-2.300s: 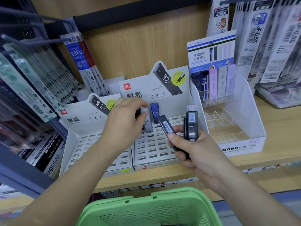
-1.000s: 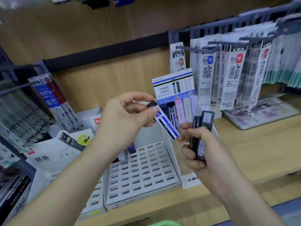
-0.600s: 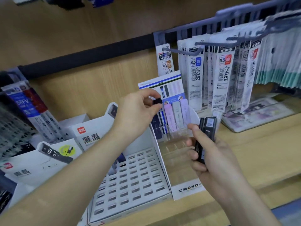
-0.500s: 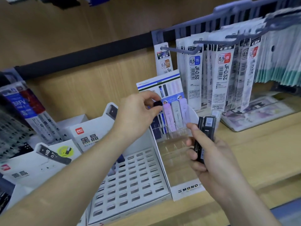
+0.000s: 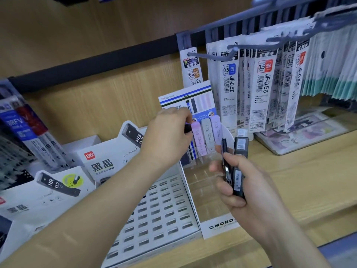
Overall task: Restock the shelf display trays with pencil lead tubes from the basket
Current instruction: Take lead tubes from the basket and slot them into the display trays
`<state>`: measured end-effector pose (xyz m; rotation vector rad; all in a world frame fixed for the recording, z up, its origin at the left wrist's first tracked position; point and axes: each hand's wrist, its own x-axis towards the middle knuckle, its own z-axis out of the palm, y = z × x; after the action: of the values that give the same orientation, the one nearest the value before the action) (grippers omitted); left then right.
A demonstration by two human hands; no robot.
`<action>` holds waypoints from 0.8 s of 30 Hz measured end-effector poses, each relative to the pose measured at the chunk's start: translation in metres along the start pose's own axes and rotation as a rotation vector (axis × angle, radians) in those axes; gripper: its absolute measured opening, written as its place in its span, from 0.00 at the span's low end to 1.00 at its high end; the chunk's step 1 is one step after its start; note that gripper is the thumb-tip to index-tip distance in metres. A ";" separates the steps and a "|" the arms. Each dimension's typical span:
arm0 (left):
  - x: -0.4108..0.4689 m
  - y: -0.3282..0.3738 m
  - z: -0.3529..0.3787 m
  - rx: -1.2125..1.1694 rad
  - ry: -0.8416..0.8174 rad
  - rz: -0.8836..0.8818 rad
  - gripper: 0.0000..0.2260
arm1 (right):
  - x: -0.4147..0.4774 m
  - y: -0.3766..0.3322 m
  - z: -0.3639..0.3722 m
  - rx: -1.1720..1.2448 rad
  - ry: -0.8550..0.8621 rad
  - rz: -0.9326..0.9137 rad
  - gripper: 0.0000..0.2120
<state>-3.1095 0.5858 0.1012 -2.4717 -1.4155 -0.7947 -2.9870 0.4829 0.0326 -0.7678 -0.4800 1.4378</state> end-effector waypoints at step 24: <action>-0.078 0.011 -0.027 -1.011 -0.324 -0.393 0.06 | -0.003 0.004 0.010 0.044 -0.007 -0.074 0.12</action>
<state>-3.1409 0.5108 0.0834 -3.1677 -2.0091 -1.5568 -2.9970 0.4815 0.0372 -0.7035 -0.4757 1.3782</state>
